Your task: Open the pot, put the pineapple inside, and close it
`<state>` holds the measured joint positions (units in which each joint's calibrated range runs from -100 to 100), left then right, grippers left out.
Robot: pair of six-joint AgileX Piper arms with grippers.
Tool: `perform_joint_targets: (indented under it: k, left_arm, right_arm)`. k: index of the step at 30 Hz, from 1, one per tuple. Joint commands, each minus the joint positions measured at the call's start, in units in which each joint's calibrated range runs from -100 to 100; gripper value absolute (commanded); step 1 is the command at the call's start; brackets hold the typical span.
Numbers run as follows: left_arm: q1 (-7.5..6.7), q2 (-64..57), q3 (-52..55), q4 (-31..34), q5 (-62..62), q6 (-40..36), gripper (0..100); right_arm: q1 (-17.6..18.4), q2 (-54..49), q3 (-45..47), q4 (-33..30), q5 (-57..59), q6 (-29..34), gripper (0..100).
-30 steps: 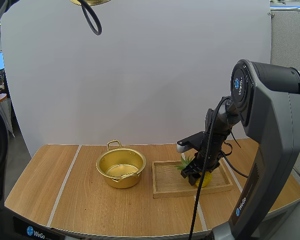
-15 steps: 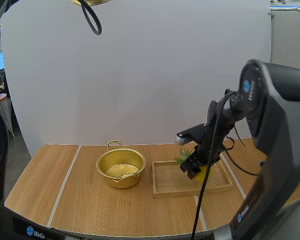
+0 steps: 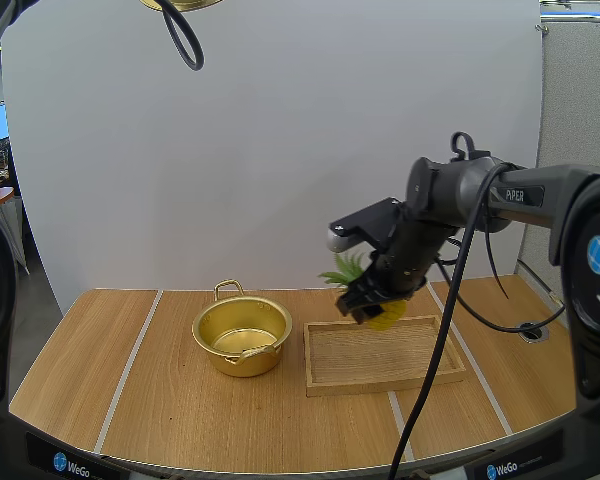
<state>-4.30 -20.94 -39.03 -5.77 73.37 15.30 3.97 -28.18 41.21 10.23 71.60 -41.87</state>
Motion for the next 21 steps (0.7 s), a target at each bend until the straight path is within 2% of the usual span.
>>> perform_joint_targets:
  k: [1, 14, 21]
  left_arm:
    - [-0.19, -0.1, -0.4, 0.3, -2.4, -0.3, 0]
    - [-0.19, -0.1, -0.4, 0.3, -2.4, -0.3, 0]
    - [-0.19, -0.1, -0.4, 0.3, -2.4, -0.3, 0]
  right_arm:
    - [3.2, -0.6, -4.1, 0.2, 1.6, 1.3, 0]
    - [12.8, 14.3, -18.9, 2.4, 3.6, 1.9, 0]
    - [15.8, 23.1, -24.9, 1.9, 4.5, 2.7, 0]
